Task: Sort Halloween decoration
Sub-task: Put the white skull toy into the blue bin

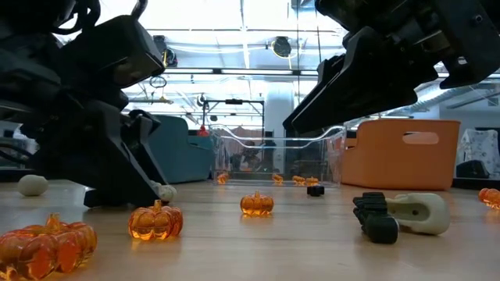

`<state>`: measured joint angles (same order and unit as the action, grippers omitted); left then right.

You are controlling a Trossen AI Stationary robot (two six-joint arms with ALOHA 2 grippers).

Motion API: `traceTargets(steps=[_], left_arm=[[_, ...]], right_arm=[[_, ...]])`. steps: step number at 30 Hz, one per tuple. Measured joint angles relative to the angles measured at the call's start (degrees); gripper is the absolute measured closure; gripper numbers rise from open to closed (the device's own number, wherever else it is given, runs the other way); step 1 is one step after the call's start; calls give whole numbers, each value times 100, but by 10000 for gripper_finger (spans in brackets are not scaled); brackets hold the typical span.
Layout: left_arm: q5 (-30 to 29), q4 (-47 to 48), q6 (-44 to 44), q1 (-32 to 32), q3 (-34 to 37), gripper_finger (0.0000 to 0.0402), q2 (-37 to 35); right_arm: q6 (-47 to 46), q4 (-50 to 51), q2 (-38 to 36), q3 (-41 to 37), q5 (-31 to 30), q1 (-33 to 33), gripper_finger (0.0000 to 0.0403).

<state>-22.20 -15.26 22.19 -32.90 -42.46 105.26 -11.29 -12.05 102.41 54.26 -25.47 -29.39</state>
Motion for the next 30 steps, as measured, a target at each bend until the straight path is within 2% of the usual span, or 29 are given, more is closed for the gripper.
traceTargets(steps=[4,15,24,30], left_arm=[[53,21,-32,17,-2,340,-7],[99,204,-56,26,24,335,-267],[49,187,-684,24,18,336,-1021],[-258,594,-1256,22,15,336,-1723]], right_arm=[[2,0,0,0,1,0,220],[0,-9,0,0,2,0,220],[-20,-15,0,2,17,-2,220],[-22,-17,0,2,20,-2,220]])
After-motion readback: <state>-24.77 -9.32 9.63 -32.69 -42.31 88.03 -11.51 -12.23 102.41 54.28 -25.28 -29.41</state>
